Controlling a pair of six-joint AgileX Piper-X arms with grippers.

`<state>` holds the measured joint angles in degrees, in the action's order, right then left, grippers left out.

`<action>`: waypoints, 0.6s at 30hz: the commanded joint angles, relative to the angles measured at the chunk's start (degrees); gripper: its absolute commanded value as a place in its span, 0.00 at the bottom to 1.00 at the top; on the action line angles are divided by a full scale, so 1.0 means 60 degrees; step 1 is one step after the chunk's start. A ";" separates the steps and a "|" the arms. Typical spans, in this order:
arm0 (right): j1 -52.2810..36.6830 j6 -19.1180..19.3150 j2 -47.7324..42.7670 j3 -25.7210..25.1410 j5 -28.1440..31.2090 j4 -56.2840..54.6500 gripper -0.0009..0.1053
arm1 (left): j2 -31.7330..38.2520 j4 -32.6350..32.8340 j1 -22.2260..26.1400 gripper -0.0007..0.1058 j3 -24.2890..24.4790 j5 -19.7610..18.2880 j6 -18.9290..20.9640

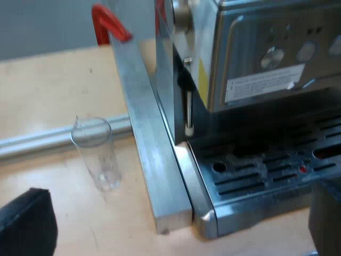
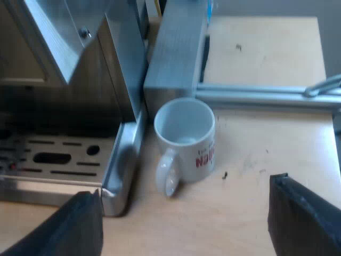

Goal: Grind coffee beans and then tamp

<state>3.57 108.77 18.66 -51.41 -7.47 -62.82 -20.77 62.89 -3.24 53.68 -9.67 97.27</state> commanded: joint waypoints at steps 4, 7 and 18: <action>-0.0043 -0.0245 -0.1185 -0.0040 -0.0085 0.0071 0.63 | 0.1101 0.0049 0.0020 0.93 0.0093 0.0144 -0.0201; -0.0043 -0.0418 -0.1715 -0.0040 -0.0085 0.0071 0.63 | 0.1509 0.0303 0.0020 0.93 0.0093 0.0144 -0.0201; -0.0043 -0.0413 -0.3275 -0.0040 -0.0085 0.0046 0.63 | 0.2609 0.1112 0.0020 0.93 -0.0030 0.0144 -0.0201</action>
<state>3.57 105.89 -0.45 -51.41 -7.80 -62.96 -5.52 69.33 -3.24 53.42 -9.43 96.26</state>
